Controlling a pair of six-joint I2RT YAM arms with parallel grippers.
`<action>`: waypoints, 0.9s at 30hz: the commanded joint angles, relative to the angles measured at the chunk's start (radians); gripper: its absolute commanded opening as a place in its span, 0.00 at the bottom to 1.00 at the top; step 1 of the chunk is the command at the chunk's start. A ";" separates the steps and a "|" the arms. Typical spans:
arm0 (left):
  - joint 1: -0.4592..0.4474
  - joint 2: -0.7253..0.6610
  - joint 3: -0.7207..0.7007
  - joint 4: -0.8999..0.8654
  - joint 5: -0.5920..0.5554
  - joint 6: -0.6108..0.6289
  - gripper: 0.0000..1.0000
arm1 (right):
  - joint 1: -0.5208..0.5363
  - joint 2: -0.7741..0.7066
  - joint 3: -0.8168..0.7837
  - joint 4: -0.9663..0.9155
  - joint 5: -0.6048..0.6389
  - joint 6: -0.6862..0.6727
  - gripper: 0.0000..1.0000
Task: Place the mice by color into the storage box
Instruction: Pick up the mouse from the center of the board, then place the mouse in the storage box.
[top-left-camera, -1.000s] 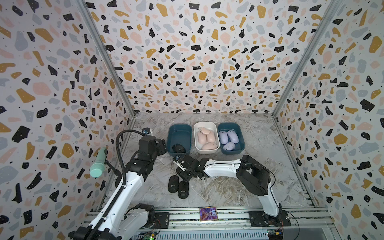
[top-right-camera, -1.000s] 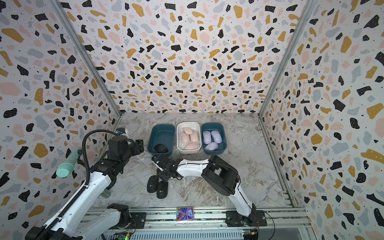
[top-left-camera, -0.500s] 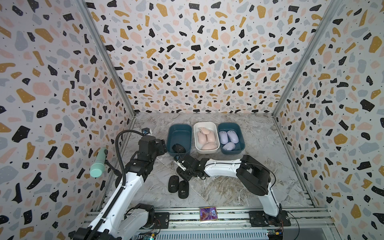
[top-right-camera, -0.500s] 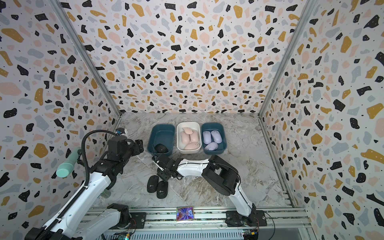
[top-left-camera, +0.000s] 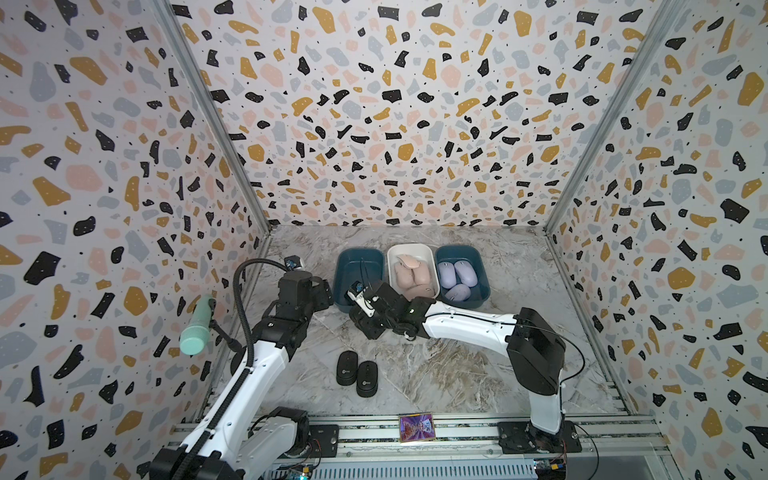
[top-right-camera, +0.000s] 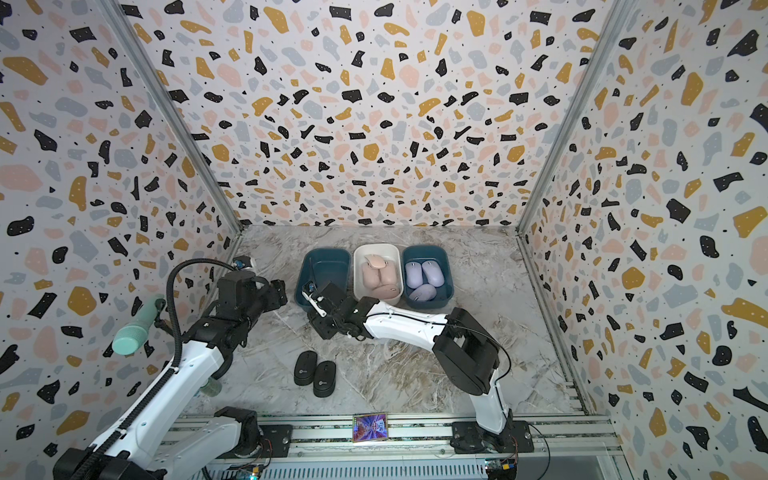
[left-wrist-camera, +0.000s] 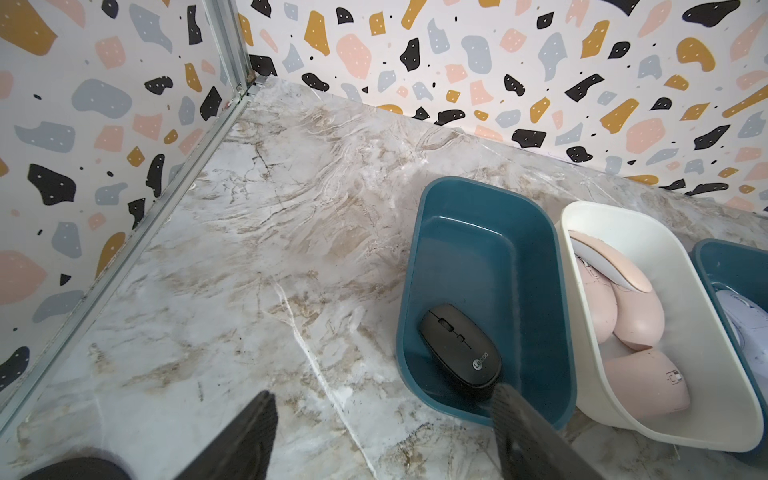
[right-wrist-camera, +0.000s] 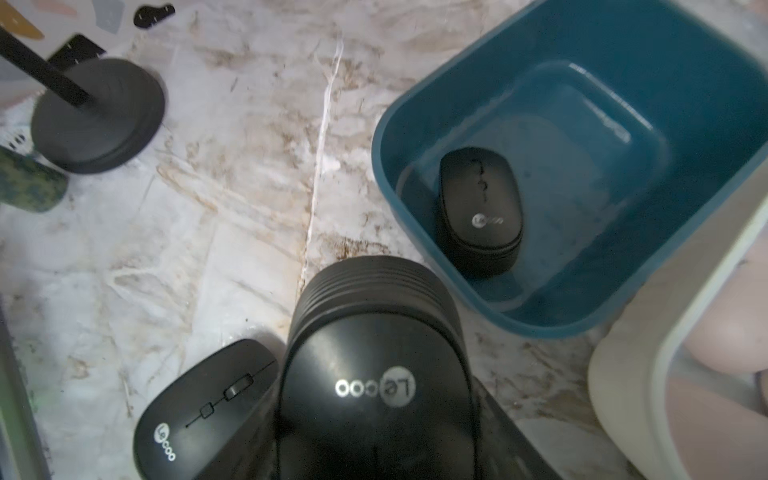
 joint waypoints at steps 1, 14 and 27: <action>0.025 0.006 0.018 0.057 0.036 0.030 0.80 | -0.027 -0.035 0.084 -0.039 0.003 0.015 0.56; 0.214 0.042 0.016 0.126 0.223 0.000 0.80 | -0.146 0.124 0.356 -0.043 -0.087 0.025 0.55; 0.243 0.003 0.007 0.115 0.267 -0.008 0.80 | -0.189 0.366 0.570 -0.119 -0.136 0.035 0.55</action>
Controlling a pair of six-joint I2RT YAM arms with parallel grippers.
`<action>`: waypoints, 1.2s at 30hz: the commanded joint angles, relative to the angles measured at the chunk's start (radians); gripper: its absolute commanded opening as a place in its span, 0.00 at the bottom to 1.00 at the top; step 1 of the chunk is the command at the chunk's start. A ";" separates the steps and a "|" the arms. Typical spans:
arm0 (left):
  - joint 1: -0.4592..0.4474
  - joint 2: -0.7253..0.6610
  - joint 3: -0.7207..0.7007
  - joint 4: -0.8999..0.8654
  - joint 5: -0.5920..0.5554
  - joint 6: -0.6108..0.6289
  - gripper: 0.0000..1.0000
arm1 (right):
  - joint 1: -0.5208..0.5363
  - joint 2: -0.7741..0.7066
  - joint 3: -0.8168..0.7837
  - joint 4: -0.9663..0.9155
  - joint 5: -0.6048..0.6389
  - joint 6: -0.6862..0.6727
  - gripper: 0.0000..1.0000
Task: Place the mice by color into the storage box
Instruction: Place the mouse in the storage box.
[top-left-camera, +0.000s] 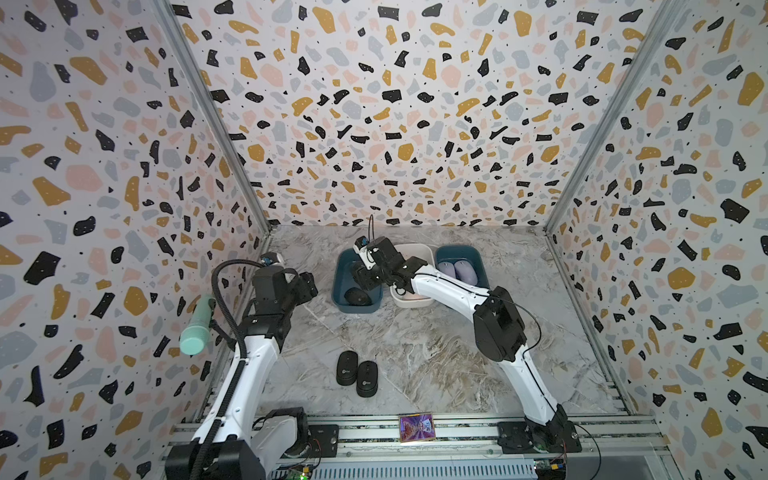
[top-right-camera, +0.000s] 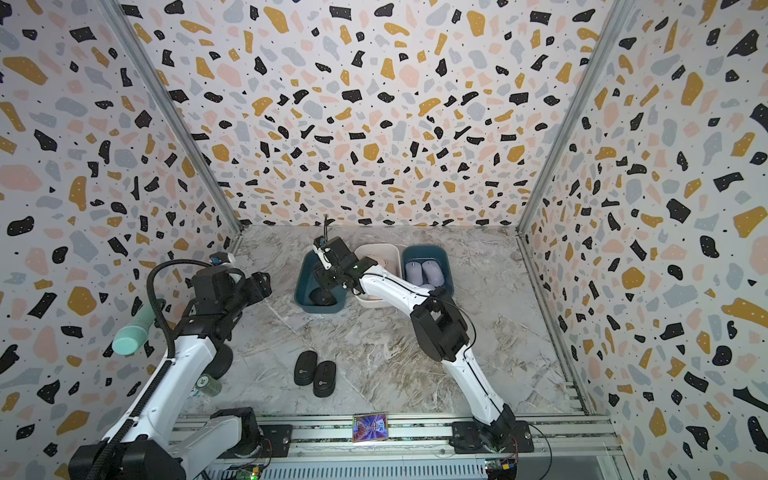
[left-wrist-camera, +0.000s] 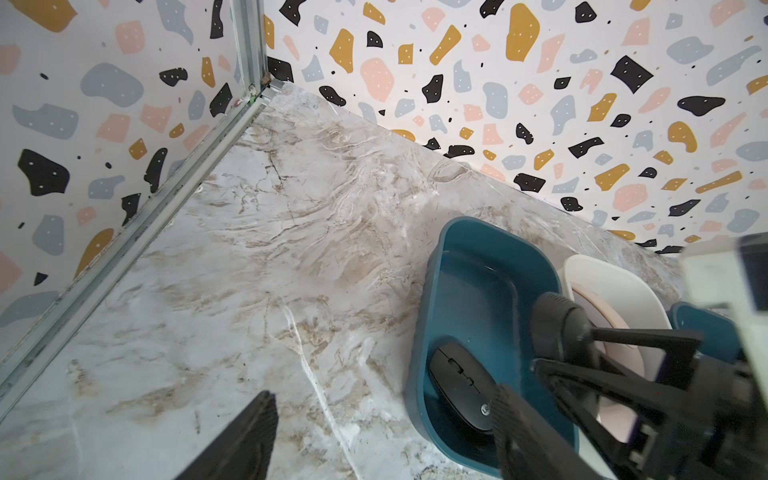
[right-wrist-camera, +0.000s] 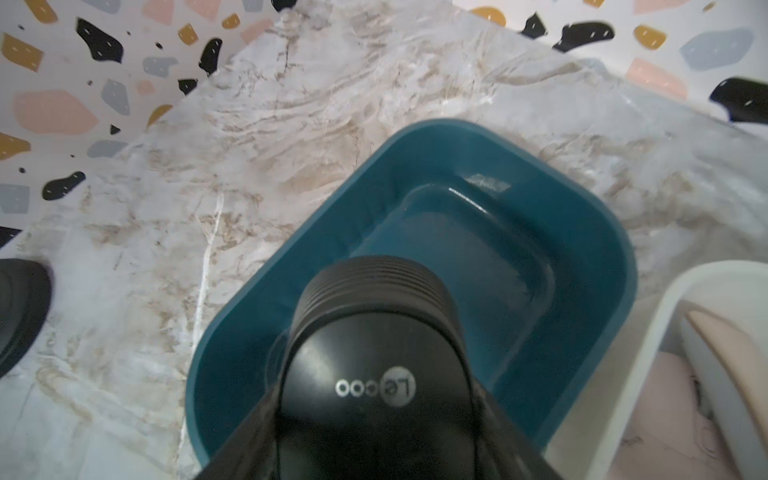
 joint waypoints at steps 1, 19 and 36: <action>0.005 -0.035 0.003 0.023 0.028 -0.003 0.80 | 0.006 -0.014 0.048 -0.022 -0.028 0.014 0.55; 0.006 -0.068 0.013 -0.045 0.026 0.001 0.80 | 0.006 0.084 0.084 -0.016 -0.083 0.044 0.62; 0.006 -0.081 0.026 -0.087 0.011 0.003 0.80 | 0.005 0.057 0.101 0.012 -0.084 0.045 0.73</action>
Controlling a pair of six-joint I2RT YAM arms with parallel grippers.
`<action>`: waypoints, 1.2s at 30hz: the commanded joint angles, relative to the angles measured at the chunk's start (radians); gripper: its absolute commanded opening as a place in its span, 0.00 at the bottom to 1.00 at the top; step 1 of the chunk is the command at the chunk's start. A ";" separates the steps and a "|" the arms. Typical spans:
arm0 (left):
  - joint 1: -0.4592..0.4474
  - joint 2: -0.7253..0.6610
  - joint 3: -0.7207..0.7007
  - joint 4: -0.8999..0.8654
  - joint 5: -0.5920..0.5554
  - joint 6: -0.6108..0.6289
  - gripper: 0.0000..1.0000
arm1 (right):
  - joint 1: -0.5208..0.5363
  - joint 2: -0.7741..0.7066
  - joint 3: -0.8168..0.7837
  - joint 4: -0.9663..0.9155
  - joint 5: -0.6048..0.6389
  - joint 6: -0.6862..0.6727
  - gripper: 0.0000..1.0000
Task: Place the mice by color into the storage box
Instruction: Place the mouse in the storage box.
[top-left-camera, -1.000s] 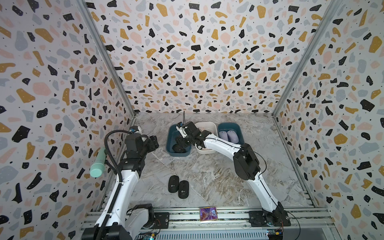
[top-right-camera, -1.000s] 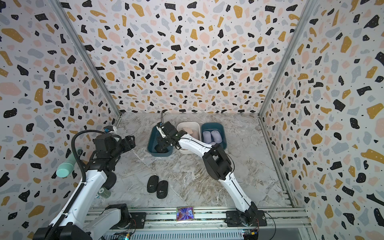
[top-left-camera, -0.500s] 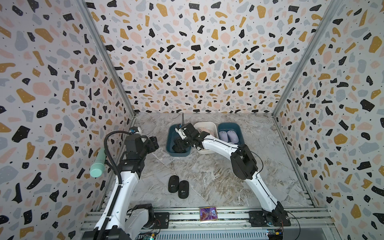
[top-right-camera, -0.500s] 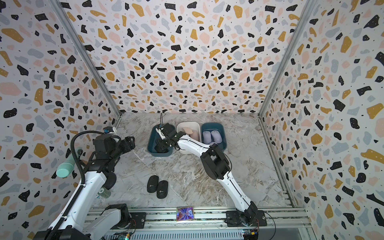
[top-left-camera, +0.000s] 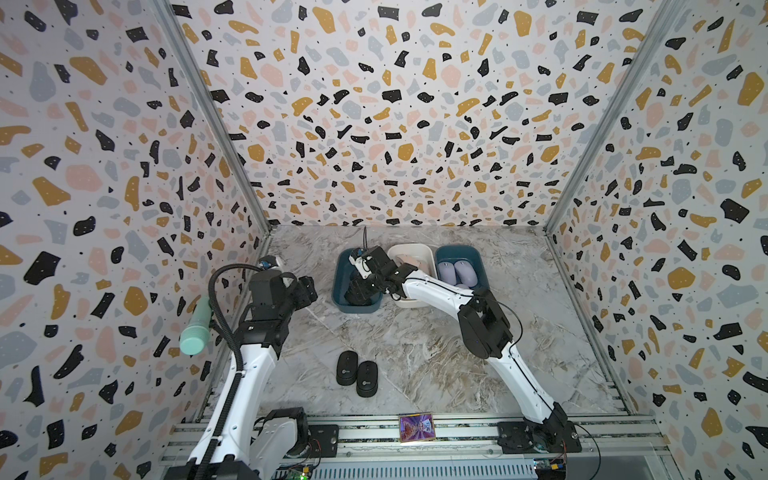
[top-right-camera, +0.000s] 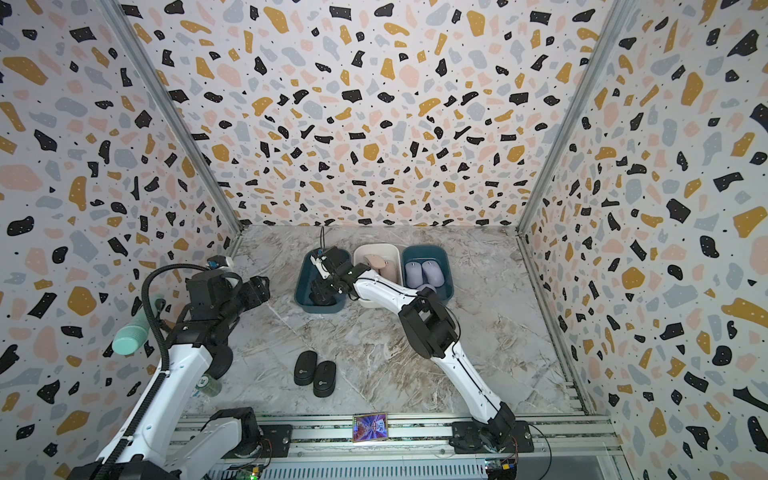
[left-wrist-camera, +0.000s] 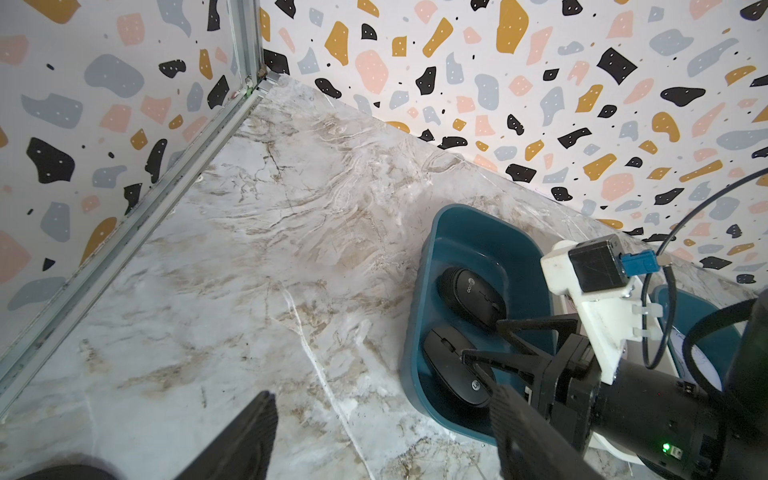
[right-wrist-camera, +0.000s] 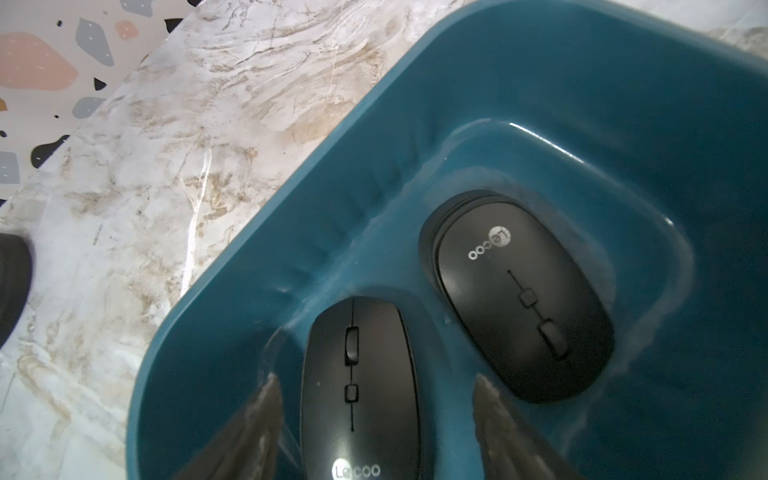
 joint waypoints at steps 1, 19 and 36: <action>0.005 -0.017 0.027 -0.002 -0.003 0.002 0.80 | 0.004 -0.085 0.025 0.024 -0.001 -0.002 0.73; 0.005 -0.026 0.034 -0.017 -0.020 -0.011 0.80 | 0.049 -0.675 -0.537 0.273 0.112 -0.007 0.74; -0.023 -0.050 0.142 -0.289 0.009 0.041 0.80 | 0.193 -1.172 -1.193 0.314 0.304 0.158 0.75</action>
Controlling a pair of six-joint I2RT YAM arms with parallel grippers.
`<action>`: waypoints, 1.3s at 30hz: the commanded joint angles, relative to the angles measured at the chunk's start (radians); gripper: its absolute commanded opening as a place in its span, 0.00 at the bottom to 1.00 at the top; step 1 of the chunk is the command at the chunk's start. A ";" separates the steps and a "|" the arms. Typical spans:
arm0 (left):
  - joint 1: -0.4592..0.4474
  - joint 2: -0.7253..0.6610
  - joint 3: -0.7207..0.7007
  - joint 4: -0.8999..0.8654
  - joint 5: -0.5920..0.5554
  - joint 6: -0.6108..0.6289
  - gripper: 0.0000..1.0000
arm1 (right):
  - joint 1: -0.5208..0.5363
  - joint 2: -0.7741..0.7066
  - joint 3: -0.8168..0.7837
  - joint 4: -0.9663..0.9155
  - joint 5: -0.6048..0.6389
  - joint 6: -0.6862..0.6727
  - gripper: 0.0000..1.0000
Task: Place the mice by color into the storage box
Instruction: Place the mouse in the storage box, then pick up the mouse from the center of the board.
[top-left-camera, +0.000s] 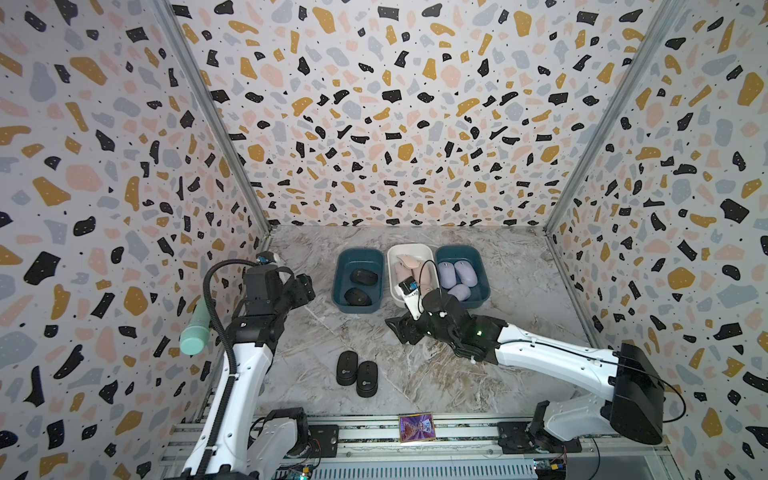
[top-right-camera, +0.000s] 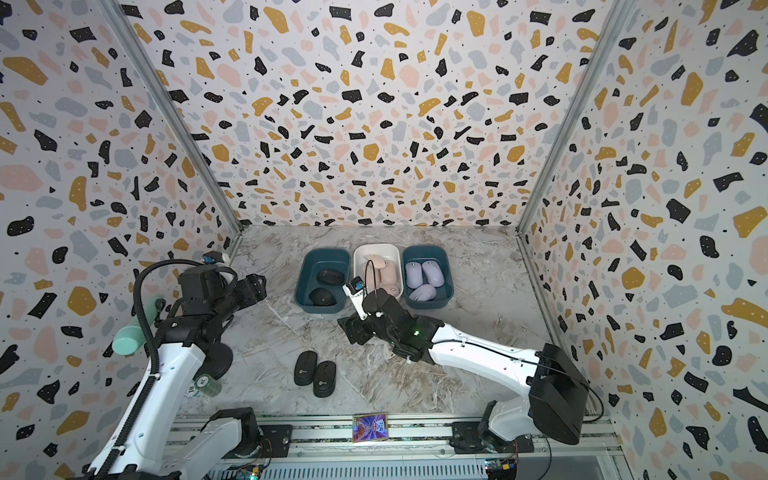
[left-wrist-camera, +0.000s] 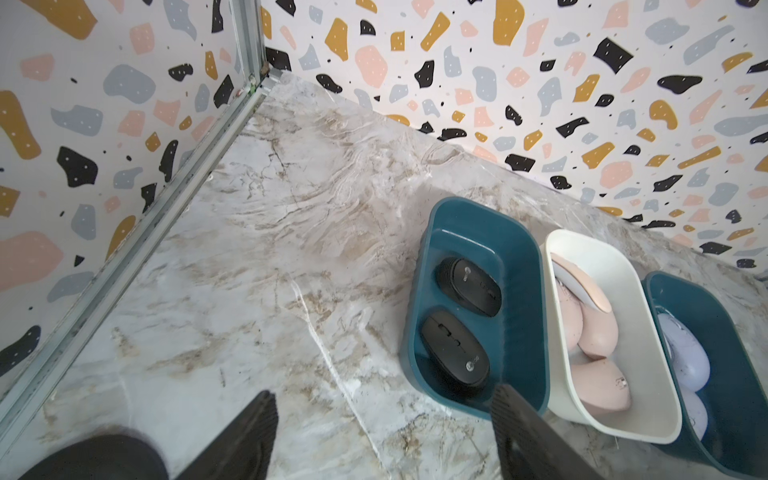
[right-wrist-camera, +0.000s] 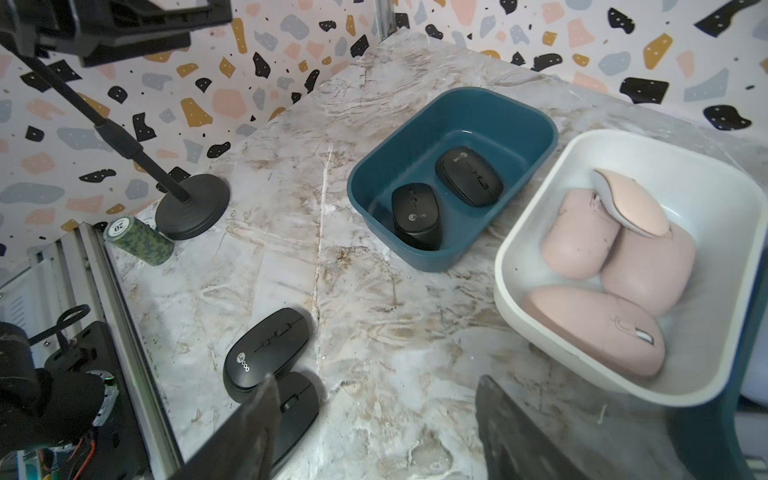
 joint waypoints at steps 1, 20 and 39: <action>-0.030 -0.044 0.032 -0.127 -0.003 0.018 0.80 | 0.012 -0.095 -0.070 0.028 0.051 0.093 0.75; -0.456 -0.220 -0.189 -0.292 -0.140 -0.270 0.80 | 0.010 -0.034 -0.060 0.003 0.056 0.115 0.76; -0.829 -0.063 -0.126 -0.376 -0.268 -0.418 0.79 | -0.055 -0.091 -0.084 -0.006 0.014 0.115 0.76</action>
